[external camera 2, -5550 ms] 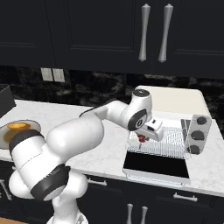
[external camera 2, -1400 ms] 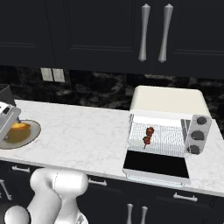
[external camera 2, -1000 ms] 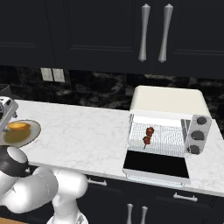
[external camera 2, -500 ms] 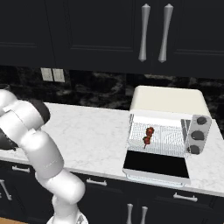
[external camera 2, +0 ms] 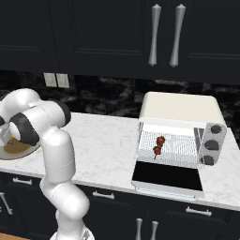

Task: Pick up the kebab skewer and baguette bread, and place them inside the toaster oven. Close the toaster oven door and start by setting the timer.

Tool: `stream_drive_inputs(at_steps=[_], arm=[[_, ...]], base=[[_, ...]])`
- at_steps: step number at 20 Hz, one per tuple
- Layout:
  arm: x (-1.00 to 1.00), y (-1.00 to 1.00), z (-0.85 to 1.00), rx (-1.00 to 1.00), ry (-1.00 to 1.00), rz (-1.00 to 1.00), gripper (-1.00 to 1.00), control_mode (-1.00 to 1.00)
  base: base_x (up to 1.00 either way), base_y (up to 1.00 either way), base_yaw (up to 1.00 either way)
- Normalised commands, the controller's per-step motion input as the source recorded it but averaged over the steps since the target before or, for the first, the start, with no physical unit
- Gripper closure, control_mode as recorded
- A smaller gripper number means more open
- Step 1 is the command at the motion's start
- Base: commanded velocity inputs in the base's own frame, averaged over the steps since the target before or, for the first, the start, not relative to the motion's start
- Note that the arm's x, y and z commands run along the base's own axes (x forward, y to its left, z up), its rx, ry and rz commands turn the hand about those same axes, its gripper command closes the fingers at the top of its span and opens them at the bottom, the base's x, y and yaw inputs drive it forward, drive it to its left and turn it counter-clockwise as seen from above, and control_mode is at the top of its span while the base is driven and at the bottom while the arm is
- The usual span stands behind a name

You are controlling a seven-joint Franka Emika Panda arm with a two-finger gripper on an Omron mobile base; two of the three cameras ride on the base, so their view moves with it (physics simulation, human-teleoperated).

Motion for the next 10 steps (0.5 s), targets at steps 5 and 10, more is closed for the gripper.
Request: stream_drive_inputs(at_steps=[5, 10], arm=[[0.12, 0.10, 0.04, 0.00, 0.00, 0.00, -1.00, -1.00], [0.15, 0.11, 0.05, 0.00, 0.02, 0.00, -1.00, -1.00]], base=[[0.00, 0.00, 0.00], [0.00, 0.00, 0.00]])
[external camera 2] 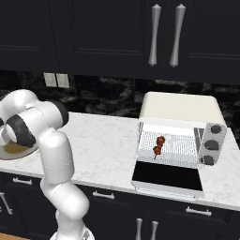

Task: Pick up the kebab skewer and baguette bread, and place them inside the toaster oven. Close the toaster oven door and start by setting the timer.

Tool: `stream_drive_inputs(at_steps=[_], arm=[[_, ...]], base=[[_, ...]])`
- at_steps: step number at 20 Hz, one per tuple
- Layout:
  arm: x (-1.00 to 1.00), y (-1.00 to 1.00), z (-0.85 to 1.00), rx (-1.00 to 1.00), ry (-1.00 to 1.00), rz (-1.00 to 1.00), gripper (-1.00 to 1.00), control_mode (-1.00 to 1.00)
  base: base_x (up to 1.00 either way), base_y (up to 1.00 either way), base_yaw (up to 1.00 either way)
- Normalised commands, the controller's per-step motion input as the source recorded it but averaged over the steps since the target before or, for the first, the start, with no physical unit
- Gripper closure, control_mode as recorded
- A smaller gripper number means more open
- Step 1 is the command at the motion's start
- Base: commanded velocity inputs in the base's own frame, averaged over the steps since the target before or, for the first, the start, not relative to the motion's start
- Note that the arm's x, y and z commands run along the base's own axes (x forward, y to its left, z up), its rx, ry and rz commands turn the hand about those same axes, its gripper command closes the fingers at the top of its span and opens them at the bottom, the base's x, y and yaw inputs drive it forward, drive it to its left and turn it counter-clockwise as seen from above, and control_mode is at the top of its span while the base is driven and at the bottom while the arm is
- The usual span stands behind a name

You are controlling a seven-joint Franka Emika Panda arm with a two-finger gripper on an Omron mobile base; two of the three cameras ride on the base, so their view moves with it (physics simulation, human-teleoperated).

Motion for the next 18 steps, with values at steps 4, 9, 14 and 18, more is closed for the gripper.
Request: stream_drive_inputs(at_steps=[4, 9, 14, 18], arm=[[0.46, 0.36, 0.00, 0.00, 0.05, 0.00, -1.00, -1.00], [0.34, 0.31, 0.06, 0.00, 0.03, 0.00, -1.00, -1.00], [0.13, 0.53, 0.21, 0.00, 0.09, 0.00, -1.00, -1.00], [0.16, 0.49, 0.46, 0.00, 0.11, 0.00, -1.00, -1.00]], base=[[0.00, 0.00, 0.00], [0.00, 0.00, 0.00], [0.00, 0.00, 0.00], [0.00, 0.00, 0.00]])
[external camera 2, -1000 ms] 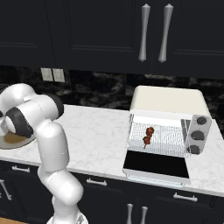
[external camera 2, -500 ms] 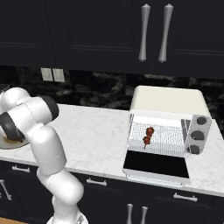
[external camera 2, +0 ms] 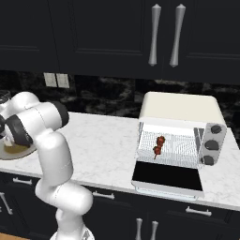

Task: Pick up the kebab skewer and baguette bread, and place them inside the toaster oven. Close the toaster oven door and start by setting the timer.

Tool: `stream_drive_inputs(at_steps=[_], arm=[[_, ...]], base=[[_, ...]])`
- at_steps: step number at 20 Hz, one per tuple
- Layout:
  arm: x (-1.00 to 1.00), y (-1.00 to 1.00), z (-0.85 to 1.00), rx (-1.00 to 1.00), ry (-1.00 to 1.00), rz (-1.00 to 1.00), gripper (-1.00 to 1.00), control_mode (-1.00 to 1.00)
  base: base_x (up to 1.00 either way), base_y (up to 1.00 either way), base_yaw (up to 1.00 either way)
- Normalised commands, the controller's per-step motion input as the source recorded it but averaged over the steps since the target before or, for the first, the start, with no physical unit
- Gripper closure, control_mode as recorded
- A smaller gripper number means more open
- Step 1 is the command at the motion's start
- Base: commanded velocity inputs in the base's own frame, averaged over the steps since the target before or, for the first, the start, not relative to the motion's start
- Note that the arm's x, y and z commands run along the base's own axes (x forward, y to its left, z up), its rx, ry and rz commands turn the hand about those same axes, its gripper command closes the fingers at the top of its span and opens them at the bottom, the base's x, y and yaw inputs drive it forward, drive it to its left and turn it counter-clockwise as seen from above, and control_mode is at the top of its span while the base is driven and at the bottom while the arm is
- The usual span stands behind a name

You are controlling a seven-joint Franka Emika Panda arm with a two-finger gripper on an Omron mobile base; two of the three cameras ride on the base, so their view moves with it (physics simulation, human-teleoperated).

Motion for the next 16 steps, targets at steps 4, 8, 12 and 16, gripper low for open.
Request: stream_drive_inputs(at_steps=[4, 8, 12, 16], arm=[[0.33, 0.34, 0.40, -0.04, 0.13, 0.00, -1.00, -1.00], [0.31, 0.37, 0.02, -0.13, 0.10, 0.00, -1.00, -1.00], [0.16, 0.22, 0.00, -0.15, 0.07, 0.00, -1.00, -1.00], [0.30, 0.09, 0.00, -0.10, 0.03, 0.00, -1.00, -1.00]], base=[[0.00, 0.00, 0.00], [0.00, 0.00, 0.00], [0.00, 0.00, 0.00], [0.00, 0.00, 0.00]])
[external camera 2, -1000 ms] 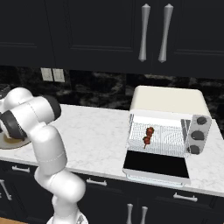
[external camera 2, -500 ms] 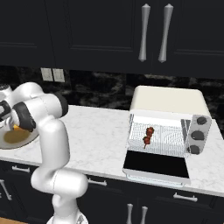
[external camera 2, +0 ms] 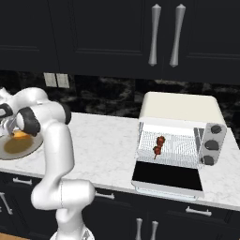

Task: Pick up the kebab skewer and baguette bread, and place them inside the toaster oven. Close the toaster oven door and start by setting the timer.

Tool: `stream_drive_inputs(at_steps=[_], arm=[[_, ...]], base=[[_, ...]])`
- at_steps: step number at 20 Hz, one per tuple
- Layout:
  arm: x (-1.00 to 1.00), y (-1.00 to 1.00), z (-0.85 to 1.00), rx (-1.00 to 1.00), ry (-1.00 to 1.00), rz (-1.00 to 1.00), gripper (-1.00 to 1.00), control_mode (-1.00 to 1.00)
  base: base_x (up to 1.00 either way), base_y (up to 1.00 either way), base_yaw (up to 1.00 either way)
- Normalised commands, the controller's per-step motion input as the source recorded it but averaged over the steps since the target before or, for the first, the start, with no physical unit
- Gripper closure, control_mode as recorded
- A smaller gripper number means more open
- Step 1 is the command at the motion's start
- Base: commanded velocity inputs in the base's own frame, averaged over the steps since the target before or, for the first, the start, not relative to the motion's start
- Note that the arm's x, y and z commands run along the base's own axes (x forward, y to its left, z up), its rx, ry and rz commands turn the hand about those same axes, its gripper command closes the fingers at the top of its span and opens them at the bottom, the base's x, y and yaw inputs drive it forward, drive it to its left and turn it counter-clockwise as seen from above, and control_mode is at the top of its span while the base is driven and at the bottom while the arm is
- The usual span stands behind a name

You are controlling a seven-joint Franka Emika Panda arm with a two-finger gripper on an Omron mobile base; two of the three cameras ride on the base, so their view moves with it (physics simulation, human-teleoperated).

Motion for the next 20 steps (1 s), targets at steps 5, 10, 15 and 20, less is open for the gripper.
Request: stream_drive_inputs(at_steps=[5, 10, 15, 20], arm=[[0.08, 0.00, -0.05, -0.08, 0.06, 0.00, -1.00, -1.00], [0.00, 0.00, -0.18, -0.01, 0.01, 0.00, -1.00, -1.00], [0.00, -0.08, -0.19, 0.00, 0.00, 0.00, -1.00, -1.00], [0.02, -0.25, -0.41, 0.00, -0.01, 0.00, -1.00, -1.00]], base=[[0.00, 0.00, 0.00], [0.00, 0.00, 0.00], [0.00, 0.00, 0.00], [0.00, 0.00, 0.00]])
